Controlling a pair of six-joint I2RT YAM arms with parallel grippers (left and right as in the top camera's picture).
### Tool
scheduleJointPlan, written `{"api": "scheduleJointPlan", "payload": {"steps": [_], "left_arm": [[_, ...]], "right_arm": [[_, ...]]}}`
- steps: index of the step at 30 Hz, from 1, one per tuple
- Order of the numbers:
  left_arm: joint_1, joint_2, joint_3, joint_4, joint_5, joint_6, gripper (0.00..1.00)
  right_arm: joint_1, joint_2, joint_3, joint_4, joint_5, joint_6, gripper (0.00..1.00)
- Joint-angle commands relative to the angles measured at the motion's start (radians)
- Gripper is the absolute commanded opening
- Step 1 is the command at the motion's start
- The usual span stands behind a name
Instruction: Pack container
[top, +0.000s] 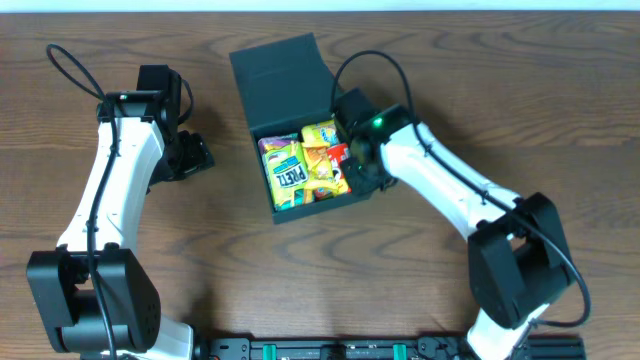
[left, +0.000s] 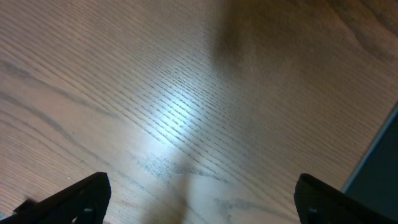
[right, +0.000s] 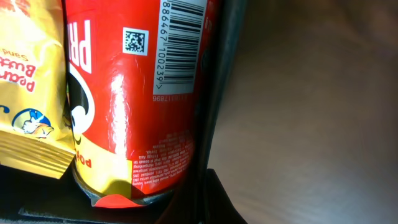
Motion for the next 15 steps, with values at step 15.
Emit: {"api": "scheduleJointPlan", "payload": {"steps": [15], "left_arm": [[0.003,0.004,-0.004,-0.002,0.000,-0.004,0.95]], "right_arm": [[0.127,-0.492,-0.523,0.150,-0.030,0.397,0.02]]}}
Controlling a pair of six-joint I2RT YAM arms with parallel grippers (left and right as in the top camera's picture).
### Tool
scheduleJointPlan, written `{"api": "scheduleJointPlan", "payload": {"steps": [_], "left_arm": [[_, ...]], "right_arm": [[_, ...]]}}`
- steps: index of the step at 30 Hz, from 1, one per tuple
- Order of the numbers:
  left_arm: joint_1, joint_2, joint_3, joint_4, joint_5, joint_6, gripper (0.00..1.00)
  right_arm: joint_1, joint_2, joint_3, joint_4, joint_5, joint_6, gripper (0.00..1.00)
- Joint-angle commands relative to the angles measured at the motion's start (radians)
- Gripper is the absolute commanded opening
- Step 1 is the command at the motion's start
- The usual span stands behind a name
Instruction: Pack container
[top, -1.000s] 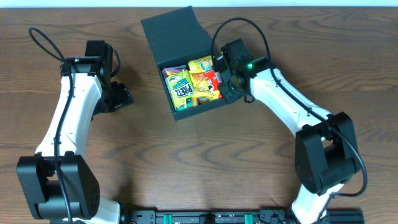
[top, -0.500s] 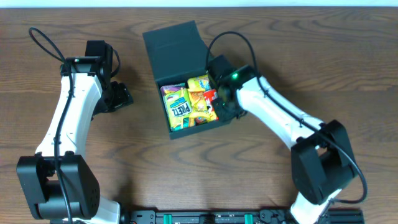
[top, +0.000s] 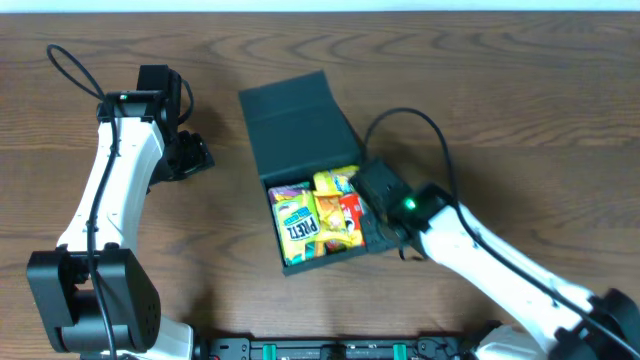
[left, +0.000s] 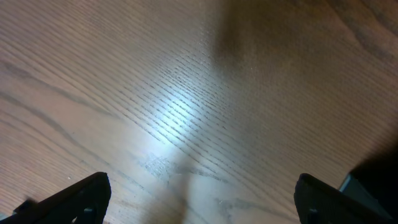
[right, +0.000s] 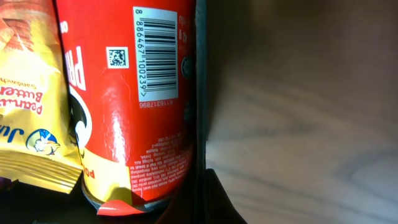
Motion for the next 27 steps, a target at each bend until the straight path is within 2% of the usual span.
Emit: {"api": "scheduleJointPlan", "payload": {"steps": [1,8,12,22,23,25,27], "left_arm": [[0.003,0.004,-0.004,-0.002,0.000,-0.004,0.95],[0.003,0.004,-0.004,-0.002,0.000,-0.004,0.95],[0.003,0.005,-0.004,-0.002,0.000,-0.004,0.95],[0.003,0.004,-0.004,-0.002,0.000,-0.004,0.95],[0.003,0.005,-0.004,-0.002,0.000,-0.004,0.95],[0.003,0.004,-0.004,-0.002,0.000,-0.004,0.95],[0.003,0.005,-0.004,-0.002,0.000,-0.004,0.95]], "right_arm": [[0.019,-0.053,-0.060,0.042,-0.047,0.120,0.01],[0.114,-0.055,-0.117,0.138,-0.076,0.303,0.01],[0.133,-0.056,-0.117,0.165,-0.071,0.325,0.01],[0.135,-0.174,-0.117,0.045,-0.069,0.397,0.02],[0.135,-0.193,-0.116,0.038,-0.069,0.397,0.06],[0.135,-0.229,-0.112,0.020,-0.069,0.397,0.22],[0.134,-0.251,-0.108,0.010,-0.069,0.397,0.26]]}}
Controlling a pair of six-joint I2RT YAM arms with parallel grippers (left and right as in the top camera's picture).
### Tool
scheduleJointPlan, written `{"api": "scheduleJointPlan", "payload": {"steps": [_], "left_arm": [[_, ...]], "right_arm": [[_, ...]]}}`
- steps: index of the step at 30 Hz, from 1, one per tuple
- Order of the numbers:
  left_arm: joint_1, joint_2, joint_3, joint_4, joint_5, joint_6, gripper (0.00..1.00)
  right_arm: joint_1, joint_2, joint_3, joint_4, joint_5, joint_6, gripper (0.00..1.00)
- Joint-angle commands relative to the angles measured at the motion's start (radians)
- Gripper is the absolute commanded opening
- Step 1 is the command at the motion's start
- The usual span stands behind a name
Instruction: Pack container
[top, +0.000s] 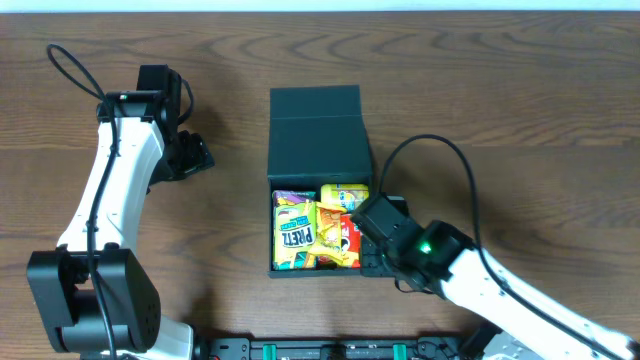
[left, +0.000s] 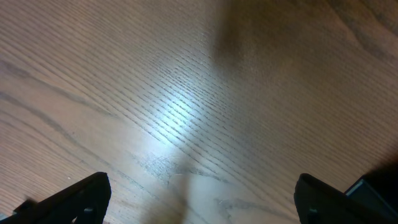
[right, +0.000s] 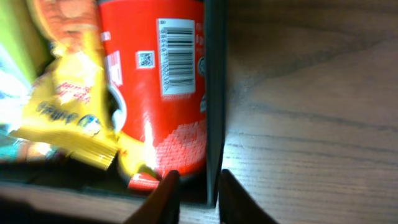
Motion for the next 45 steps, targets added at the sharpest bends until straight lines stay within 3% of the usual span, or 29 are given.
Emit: {"api": "scheduleJointPlan", "payload": {"steps": [1,7,10,12,14,17,21,24,29,35,45], "left_arm": [[0.003,0.005,-0.004,-0.002,0.000,-0.004,0.95],[0.003,0.004,-0.004,-0.002,0.000,-0.004,0.95],[0.003,0.005,-0.004,-0.002,0.000,-0.004,0.95],[0.003,0.005,-0.004,-0.002,0.000,-0.004,0.95],[0.003,0.005,-0.004,-0.002,0.000,-0.004,0.95],[0.003,0.005,-0.004,-0.002,0.000,-0.004,0.95],[0.003,0.005,-0.004,-0.002,0.000,-0.004,0.95],[0.003,0.004,-0.004,-0.002,0.000,-0.004,0.95],[0.003,0.004,-0.004,-0.002,0.000,-0.004,0.95],[0.003,0.004,-0.004,-0.002,0.000,-0.004,0.95],[0.003,0.004,-0.004,-0.002,0.000,-0.004,0.95]], "right_arm": [[0.007,-0.046,0.013,-0.012,-0.003,0.017,0.29],[-0.038,-0.055,0.131,-0.057,0.076,-0.036,0.26],[-0.103,-0.055,0.247,-0.083,0.129,-0.123,0.18],[-0.182,-0.055,0.327,-0.095,0.120,-0.177,0.02],[-0.275,-0.054,0.377,-0.108,0.106,-0.180,0.01],[-0.494,-0.036,0.415,-0.090,-0.074,-0.260,0.01],[-0.787,0.050,0.416,-0.082,-0.505,-0.408,0.01],[-0.918,0.174,0.414,-0.113,-0.738,-0.514,0.01],[-0.913,0.357,0.409,-0.097,-0.916,-0.619,0.01],[-0.885,0.521,0.409,0.011,-0.980,-0.618,0.01],[-0.819,0.750,0.409,0.211,-0.954,-0.503,0.01]]}}
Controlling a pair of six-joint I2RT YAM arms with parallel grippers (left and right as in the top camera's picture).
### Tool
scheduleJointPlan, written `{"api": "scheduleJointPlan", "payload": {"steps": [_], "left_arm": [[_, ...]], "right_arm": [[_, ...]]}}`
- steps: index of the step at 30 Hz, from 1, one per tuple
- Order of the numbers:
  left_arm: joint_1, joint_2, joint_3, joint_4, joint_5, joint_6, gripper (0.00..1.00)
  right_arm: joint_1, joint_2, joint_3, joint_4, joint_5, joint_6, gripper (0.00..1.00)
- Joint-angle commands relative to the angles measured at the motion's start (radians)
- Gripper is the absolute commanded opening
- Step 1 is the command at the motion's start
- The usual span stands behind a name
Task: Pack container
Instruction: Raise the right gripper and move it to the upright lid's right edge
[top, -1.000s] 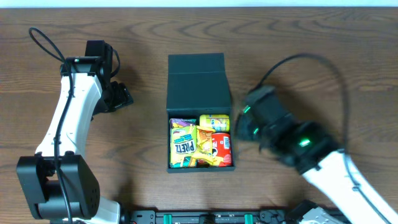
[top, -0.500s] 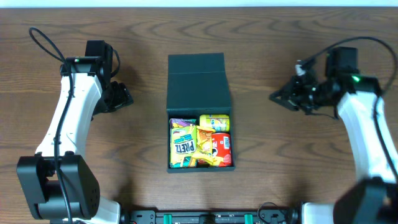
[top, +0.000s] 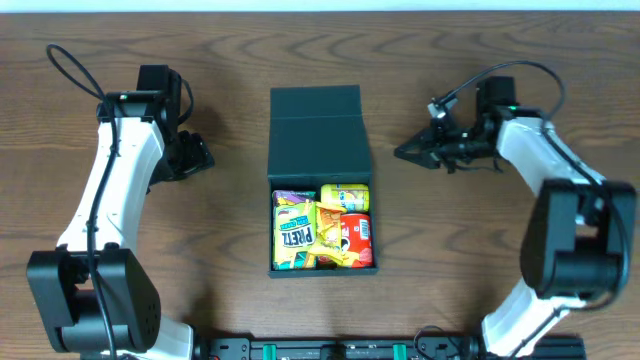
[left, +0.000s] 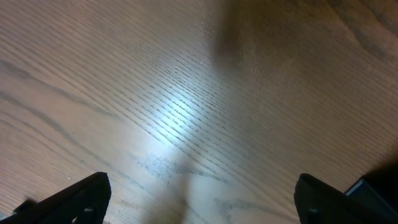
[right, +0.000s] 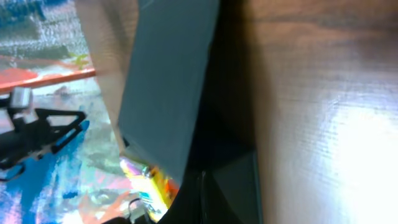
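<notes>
The dark box (top: 372, 225) stands square at the table's centre, its lid (top: 320, 130) folded open toward the back. Inside lie a green pretzel bag (top: 292, 235), yellow packs (top: 328, 225) and a red can (top: 357, 232). My right gripper (top: 405, 153) hovers right of the lid, pointing at it, shut and empty. In the right wrist view, the shut gripper (right: 202, 199) faces the lid's edge (right: 168, 81). My left gripper (top: 197, 155) is left of the box, open over bare wood, fingers (left: 74, 196) spread wide.
The wooden table (top: 480, 250) surrounds the box. A corner of the box (left: 376, 186) shows at the lower right of the left wrist view. Cables loop behind both arms.
My right gripper was at the box's front right wall with a finger on each side of it. Now it is off the box, up beside the lid, shut. The box has stayed put.
The box first sat tilted toward the back with my right gripper on its right wall by the red can. It was then nearer the front and less tilted, then square at the centre. Now the gripper is off it. The left arm never moved.
</notes>
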Motion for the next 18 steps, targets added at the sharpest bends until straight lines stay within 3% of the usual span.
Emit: {"api": "scheduleJointPlan", "payload": {"steps": [1,18], "left_arm": [[0.003,0.005,-0.004,-0.002,0.000,-0.004,0.95],[0.003,0.005,-0.004,-0.002,0.000,-0.004,0.95]], "right_arm": [[0.032,0.060,-0.002,0.036,-0.012,0.061,0.01],[0.111,0.247,-0.002,0.354,-0.015,0.269,0.01]]}}
